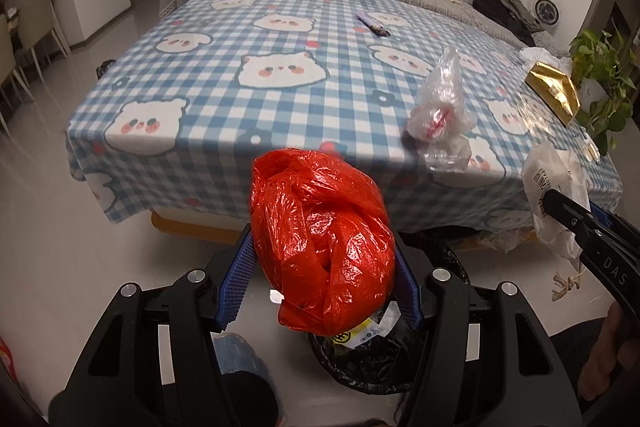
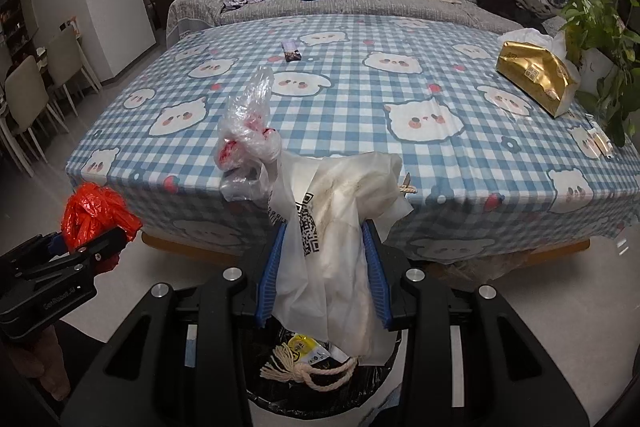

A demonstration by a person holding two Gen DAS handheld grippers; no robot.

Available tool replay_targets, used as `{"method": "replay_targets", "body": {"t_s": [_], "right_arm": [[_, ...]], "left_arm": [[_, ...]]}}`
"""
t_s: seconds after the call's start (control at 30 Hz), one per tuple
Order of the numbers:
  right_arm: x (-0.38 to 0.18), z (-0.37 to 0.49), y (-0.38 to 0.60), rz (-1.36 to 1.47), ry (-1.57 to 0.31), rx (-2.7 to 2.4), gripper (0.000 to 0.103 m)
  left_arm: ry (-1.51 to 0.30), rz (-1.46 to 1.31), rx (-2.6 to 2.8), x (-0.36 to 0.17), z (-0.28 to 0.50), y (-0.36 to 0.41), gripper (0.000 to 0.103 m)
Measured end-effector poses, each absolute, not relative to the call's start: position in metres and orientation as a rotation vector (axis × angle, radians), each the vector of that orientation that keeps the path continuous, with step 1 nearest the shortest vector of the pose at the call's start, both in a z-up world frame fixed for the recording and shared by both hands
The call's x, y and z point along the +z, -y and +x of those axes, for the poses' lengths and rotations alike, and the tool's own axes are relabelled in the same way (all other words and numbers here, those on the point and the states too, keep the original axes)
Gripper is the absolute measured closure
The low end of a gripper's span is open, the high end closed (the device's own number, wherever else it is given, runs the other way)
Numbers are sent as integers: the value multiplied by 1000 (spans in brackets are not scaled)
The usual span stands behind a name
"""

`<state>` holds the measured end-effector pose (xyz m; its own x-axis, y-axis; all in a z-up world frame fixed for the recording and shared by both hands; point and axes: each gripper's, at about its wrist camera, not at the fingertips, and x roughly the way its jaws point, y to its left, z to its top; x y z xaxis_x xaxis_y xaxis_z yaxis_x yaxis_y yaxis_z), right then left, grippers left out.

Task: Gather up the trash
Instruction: 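Lift both bags off the bed and carry them over the bin, then open the right tool to drop the white mesh bag into the bin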

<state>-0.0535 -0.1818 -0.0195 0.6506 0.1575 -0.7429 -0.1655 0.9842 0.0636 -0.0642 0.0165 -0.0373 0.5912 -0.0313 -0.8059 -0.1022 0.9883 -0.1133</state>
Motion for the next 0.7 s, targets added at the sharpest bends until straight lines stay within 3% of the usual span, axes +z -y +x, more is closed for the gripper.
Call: {"method": "replay_targets", "body": {"t_s": [0.7], "right_arm": [[-88, -84, 175, 0, -998, 221, 66]], "left_arm": [[-1024, -151, 49, -110, -87, -12, 43]]}}
